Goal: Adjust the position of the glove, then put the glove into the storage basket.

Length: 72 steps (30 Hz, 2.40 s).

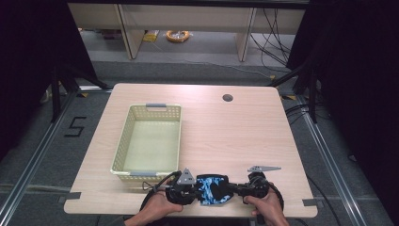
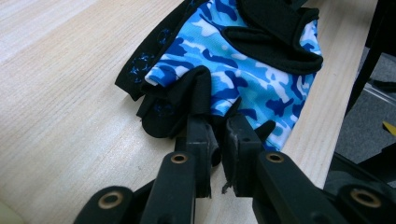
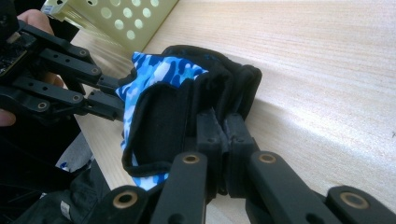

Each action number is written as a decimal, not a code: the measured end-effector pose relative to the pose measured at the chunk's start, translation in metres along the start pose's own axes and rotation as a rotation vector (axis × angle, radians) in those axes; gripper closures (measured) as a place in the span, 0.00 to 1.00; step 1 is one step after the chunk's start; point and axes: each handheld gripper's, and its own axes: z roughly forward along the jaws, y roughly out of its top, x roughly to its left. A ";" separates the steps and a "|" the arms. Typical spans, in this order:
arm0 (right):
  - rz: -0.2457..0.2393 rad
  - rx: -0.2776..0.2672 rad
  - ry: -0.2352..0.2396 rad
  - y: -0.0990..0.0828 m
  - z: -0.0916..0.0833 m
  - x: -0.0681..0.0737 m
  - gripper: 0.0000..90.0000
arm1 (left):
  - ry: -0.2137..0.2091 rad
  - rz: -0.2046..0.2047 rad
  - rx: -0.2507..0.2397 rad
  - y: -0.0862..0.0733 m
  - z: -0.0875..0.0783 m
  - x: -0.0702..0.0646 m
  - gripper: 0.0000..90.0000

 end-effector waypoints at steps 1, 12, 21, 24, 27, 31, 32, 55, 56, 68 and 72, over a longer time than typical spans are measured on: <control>0.000 0.000 0.000 0.000 0.000 0.000 0.97 | 0.002 -0.036 -0.013 -0.001 0.001 -0.001 0.90; -0.022 -0.057 0.045 0.005 -0.009 0.007 0.98 | 0.034 0.027 -0.037 0.006 -0.013 -0.001 0.91; -0.042 -0.088 0.034 0.016 -0.017 0.020 0.98 | 0.036 0.027 -0.091 0.014 -0.032 -0.007 0.90; -0.072 -0.100 0.032 0.026 -0.017 0.030 0.98 | 0.036 0.020 -0.100 0.017 -0.045 -0.002 0.90; -0.081 -0.099 0.035 0.034 -0.017 0.036 0.98 | 0.046 0.021 -0.105 0.020 -0.053 0.002 0.90; -0.083 -0.092 0.049 0.050 -0.015 0.051 0.98 | 0.061 0.031 -0.118 0.024 -0.070 0.009 0.90; -0.088 -0.092 0.057 0.055 -0.014 0.054 0.98 | 0.068 0.028 -0.124 0.026 -0.077 0.013 0.90; -0.168 -0.125 0.094 0.119 0.020 0.105 0.98 | 0.183 0.001 -0.126 0.029 -0.140 0.053 0.90; -0.195 -0.138 0.086 0.122 0.023 0.105 0.98 | 0.184 0.004 -0.128 0.028 -0.143 0.056 0.90; -0.204 -0.114 0.090 0.145 0.063 0.125 0.98 | 0.242 -0.066 -0.112 0.008 -0.161 0.084 0.89; -0.200 -0.092 0.089 0.148 0.079 0.129 0.98 | 0.255 -0.090 -0.092 -0.001 -0.164 0.094 0.89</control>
